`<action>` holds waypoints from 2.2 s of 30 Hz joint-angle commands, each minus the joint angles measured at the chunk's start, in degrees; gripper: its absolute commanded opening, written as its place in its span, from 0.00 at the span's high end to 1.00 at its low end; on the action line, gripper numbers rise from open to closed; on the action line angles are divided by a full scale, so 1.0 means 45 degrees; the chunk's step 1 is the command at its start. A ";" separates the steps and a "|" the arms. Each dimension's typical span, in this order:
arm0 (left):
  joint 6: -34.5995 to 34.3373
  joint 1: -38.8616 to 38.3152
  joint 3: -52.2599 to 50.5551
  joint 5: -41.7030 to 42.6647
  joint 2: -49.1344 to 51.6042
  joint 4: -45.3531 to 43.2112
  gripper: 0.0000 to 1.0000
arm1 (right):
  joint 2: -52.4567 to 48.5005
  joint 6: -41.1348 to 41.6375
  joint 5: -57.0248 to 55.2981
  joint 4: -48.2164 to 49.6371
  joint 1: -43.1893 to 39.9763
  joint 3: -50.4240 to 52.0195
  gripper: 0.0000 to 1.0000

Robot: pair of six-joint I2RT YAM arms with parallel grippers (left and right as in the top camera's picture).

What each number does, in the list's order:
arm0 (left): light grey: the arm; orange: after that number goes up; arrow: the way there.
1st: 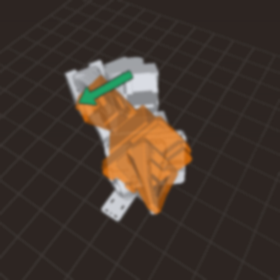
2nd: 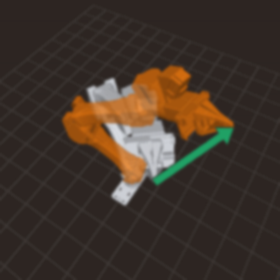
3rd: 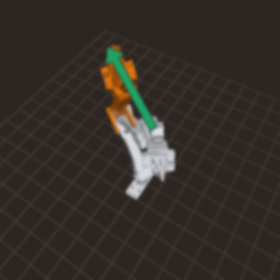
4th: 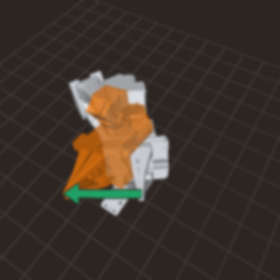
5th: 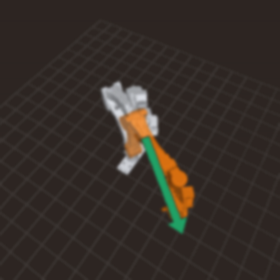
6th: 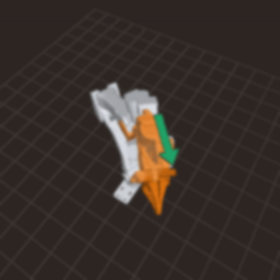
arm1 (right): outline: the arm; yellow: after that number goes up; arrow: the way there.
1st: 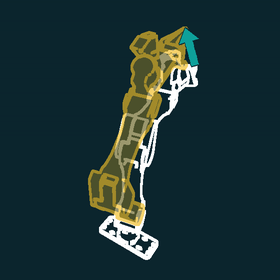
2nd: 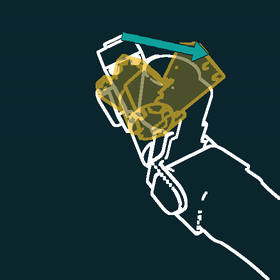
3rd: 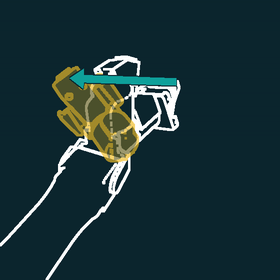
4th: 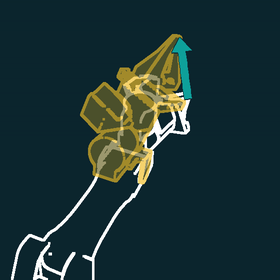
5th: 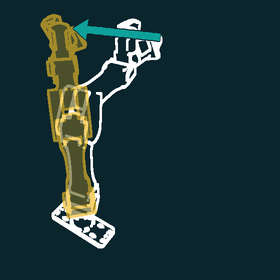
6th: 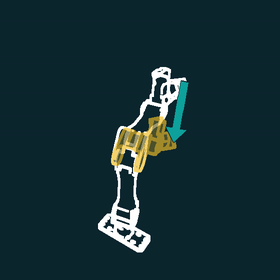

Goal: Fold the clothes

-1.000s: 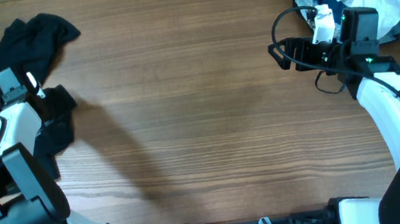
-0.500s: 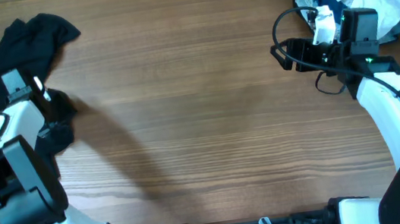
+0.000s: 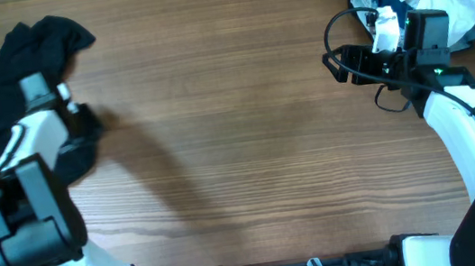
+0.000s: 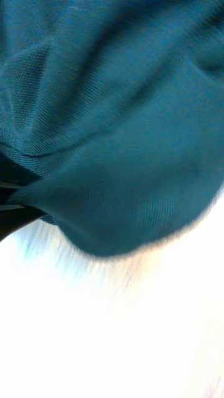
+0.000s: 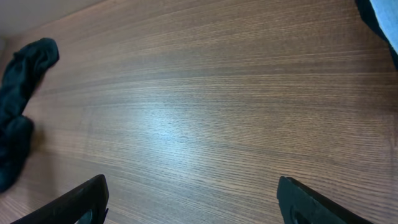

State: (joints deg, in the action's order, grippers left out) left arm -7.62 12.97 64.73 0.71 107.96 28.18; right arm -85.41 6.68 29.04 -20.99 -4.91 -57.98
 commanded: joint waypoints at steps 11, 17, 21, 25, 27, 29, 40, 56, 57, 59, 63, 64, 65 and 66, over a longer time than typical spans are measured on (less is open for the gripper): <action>-0.2764 -0.6892 0.2837 0.3065 -0.2059 -0.5008 0.96 | -0.0141 0.2501 0.0641 0.0384 -0.1729 -0.0189 0.17; -0.2987 -0.8466 0.2837 0.2914 -0.1622 -0.6572 0.95 | -0.0136 0.2171 0.2545 0.0782 -0.3138 -0.0189 0.17; -0.2987 -0.8947 0.2837 0.2827 -0.1399 -0.7631 0.27 | -0.0136 0.1831 0.2633 0.0738 -0.3235 -0.0189 0.17; -0.2992 -0.8825 0.2837 0.2822 -0.1481 -0.8029 0.00 | -0.0136 0.1778 0.2846 0.0656 -0.3235 -0.0189 0.17; -0.2992 -0.8461 0.2837 0.2832 -0.1685 -0.7674 0.00 | -0.0112 0.1443 0.3181 0.0641 -0.3215 -0.0189 0.18; -0.2997 -0.7922 0.2837 0.2832 -0.2045 -0.6858 0.00 | -0.0053 0.1103 0.3172 0.0466 -0.3055 -0.0189 0.19; -0.2657 -0.2608 0.2832 0.2540 -0.3541 0.0238 0.00 | -0.0097 0.0233 -0.2263 -0.1112 0.2458 -0.0189 0.15; -0.2691 -0.0073 0.2832 0.2482 -0.3390 0.1520 0.00 | -0.3332 -0.0486 -0.6543 0.0063 0.7266 -0.0189 0.23; -0.2691 -0.0073 0.2832 0.2487 -0.3347 0.1559 0.00 | -0.3492 -0.0471 -0.6528 0.0107 0.7305 -0.0189 0.25; -0.2691 -0.0073 0.2832 0.2487 -0.3264 0.1583 0.00 | -0.3730 -0.0481 -0.6445 0.0155 0.7373 -0.0189 0.28; -0.2696 -0.0073 0.2832 0.2492 -0.3021 0.1583 0.00 | -0.4192 -0.0491 -0.6441 0.0321 0.7567 -0.0189 0.29; -0.2696 -0.0083 0.2832 0.2492 -0.2943 0.1603 0.00 | -0.4269 -0.0491 -0.6436 0.0393 0.7621 -0.0189 0.29; -0.2696 -0.0083 0.2832 0.2497 -0.2841 0.1613 0.00 | -0.4352 -0.0505 -0.6363 0.0466 0.7698 -0.0189 0.30; -0.2701 -0.0083 0.2832 0.2497 -0.2769 0.1617 0.00 | -0.4430 -0.0559 -0.6217 0.0544 0.7781 -0.0189 0.30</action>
State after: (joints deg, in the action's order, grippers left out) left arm -20.45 12.49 77.21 11.88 93.30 35.24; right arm -102.83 5.04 1.17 -19.57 28.71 -58.02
